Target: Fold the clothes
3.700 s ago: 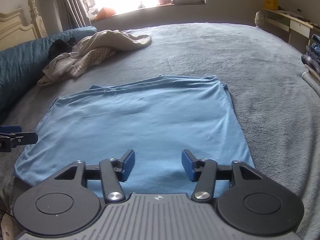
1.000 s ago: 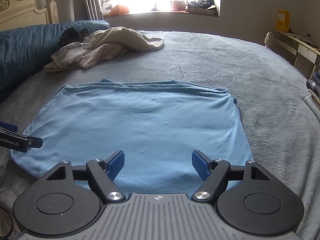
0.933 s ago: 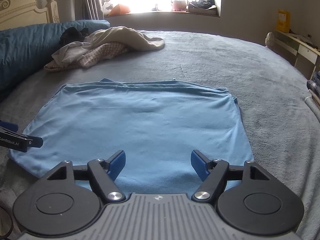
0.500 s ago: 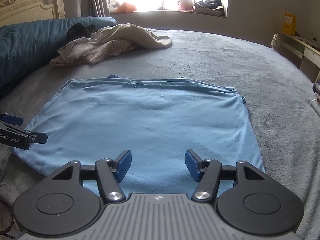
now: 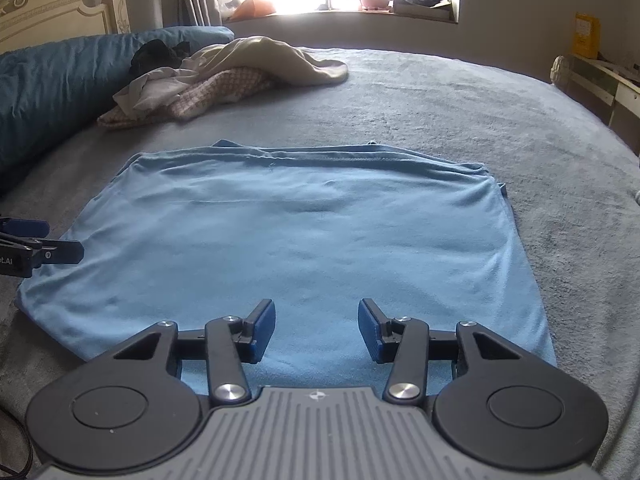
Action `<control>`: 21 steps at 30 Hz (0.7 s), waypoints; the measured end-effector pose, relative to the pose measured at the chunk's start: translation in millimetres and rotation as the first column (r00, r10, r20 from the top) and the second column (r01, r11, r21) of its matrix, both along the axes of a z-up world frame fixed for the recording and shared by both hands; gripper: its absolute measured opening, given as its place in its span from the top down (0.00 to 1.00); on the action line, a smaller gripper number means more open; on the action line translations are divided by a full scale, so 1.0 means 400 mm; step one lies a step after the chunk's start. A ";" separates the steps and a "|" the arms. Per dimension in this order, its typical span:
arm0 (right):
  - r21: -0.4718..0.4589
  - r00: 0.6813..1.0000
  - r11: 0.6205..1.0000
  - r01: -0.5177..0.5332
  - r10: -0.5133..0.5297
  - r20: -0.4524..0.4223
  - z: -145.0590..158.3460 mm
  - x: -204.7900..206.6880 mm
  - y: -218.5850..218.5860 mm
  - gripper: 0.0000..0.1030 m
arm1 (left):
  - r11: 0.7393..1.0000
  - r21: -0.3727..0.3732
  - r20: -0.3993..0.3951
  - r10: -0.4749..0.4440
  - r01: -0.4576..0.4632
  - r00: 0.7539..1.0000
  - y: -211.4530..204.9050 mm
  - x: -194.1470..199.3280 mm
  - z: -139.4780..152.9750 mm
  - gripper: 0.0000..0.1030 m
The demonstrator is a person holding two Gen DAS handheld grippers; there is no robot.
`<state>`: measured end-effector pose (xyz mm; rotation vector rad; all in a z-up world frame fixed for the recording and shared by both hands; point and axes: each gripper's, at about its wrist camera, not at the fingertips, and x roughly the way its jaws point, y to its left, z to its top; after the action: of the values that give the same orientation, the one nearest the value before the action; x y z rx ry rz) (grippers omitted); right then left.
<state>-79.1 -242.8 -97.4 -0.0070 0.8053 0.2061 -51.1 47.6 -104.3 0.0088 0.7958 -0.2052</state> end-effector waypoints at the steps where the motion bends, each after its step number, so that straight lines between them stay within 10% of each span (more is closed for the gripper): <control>1: 0.009 1.000 1.000 0.008 -0.008 -0.006 -0.002 0.008 -0.006 0.53 | 1.000 -0.009 -0.002 0.003 -0.003 1.000 0.013 0.001 -0.001 0.08; 12: 0.017 0.997 0.997 0.070 -0.070 -0.019 0.014 0.168 -0.097 0.59 | 0.940 -0.191 -0.136 0.259 -0.282 0.956 0.282 -0.060 -0.025 0.18; 21: 0.026 0.992 0.993 -0.119 0.120 -0.045 0.051 0.273 0.045 0.60 | 0.897 -0.275 -0.148 0.317 -0.347 0.937 0.370 -0.139 -0.029 0.22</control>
<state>30.1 -224.8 -77.0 -0.0283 0.8498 0.3301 -106.5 195.5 -115.8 -0.4249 0.8465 0.0025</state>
